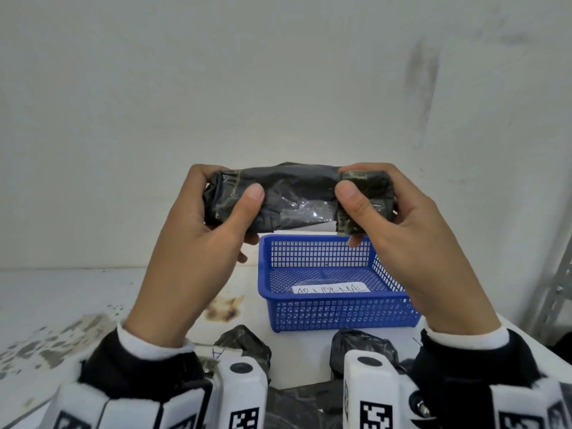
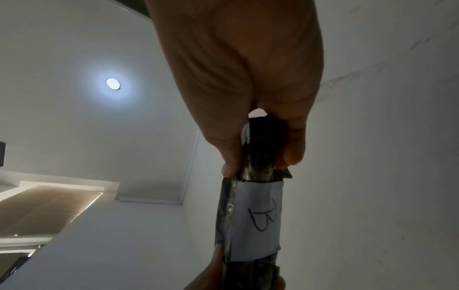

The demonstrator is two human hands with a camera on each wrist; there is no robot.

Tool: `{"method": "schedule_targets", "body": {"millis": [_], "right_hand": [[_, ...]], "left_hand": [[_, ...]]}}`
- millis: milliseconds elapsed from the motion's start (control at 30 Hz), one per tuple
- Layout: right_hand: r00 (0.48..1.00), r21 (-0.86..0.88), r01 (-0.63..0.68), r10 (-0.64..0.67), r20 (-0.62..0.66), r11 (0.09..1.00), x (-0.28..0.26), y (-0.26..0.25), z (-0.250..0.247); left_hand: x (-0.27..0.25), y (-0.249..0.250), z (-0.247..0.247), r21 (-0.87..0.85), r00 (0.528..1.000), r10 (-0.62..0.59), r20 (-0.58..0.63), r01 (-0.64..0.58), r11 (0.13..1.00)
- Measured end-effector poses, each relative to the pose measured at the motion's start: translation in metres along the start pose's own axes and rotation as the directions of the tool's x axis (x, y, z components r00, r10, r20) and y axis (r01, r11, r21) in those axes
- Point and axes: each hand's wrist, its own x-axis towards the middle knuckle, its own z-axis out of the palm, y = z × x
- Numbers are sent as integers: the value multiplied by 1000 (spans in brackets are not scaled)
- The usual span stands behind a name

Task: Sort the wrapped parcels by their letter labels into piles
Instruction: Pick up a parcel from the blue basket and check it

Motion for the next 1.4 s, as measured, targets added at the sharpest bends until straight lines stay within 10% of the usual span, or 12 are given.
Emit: {"method": "schedule_targets", "body": {"millis": [700, 1400], "right_hand": [[1000, -25, -5, 5, 1, 1000, -3, -4, 4], [997, 50, -64, 63, 39, 997, 0, -2, -4]], "left_hand": [[-5, 3, 5, 106, 993, 64, -98, -54, 993], [3, -3, -1, -90, 990, -136, 32, 139, 986]]}}
